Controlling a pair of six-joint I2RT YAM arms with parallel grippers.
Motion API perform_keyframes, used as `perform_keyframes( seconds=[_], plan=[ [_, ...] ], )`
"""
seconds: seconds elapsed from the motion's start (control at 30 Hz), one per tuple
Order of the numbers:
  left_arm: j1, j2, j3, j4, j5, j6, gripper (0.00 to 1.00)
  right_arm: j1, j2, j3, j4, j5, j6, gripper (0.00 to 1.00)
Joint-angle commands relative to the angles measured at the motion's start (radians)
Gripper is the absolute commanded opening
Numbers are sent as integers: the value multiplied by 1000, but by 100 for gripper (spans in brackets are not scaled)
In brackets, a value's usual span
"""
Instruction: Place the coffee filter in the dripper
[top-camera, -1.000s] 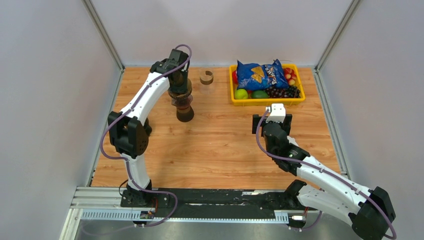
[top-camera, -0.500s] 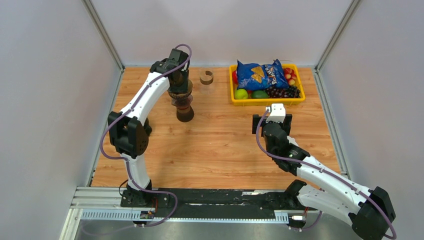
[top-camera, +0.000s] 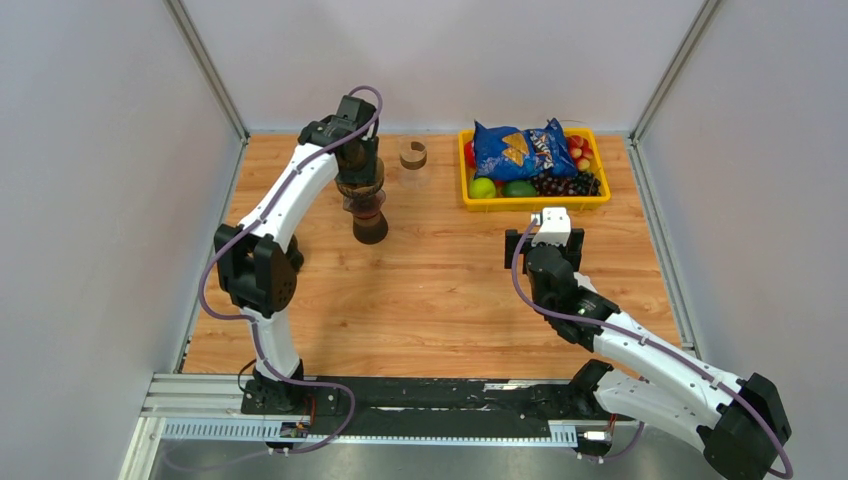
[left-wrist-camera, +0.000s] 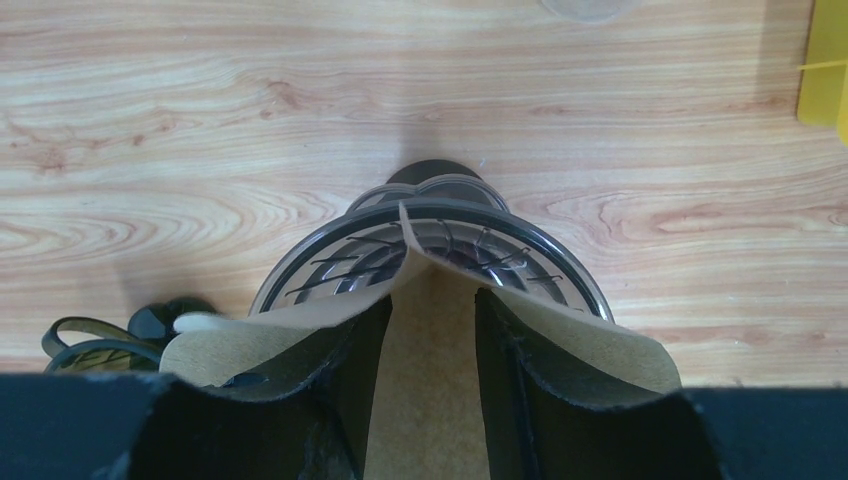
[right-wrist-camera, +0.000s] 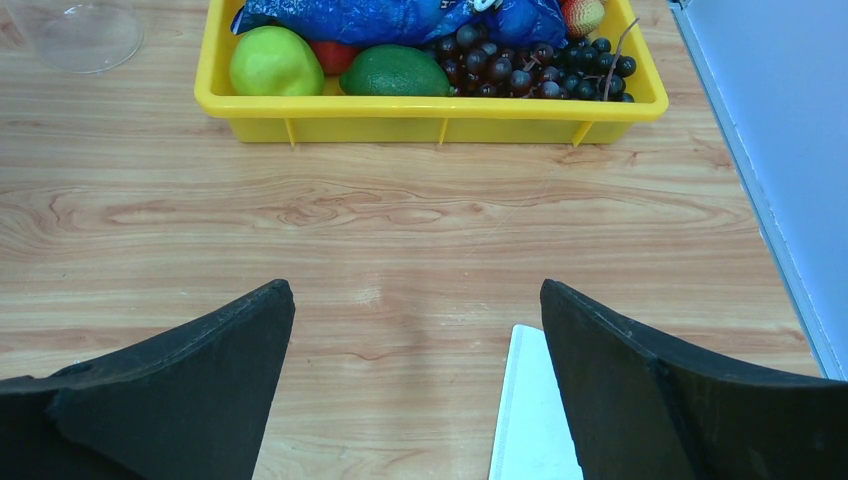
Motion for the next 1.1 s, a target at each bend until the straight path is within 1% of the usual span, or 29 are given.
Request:
perform_keyframes(
  seconds=[0.0,0.37,0.8,1.07],
  plan=[
    [3,-69,43,0,-2,-13,48,-4,-5,36,15,12,-13,100],
    [2,-103,42,0,-4,-13,48,-4,-4,35,13,10,-11,100],
    [3,-137,39,8,13,-16,45,-4,-4,38,13,11,-11,100],
    [3,-113,-3,51,18,-21,42,-4,-3,38,12,9,-10,100]
  ],
)
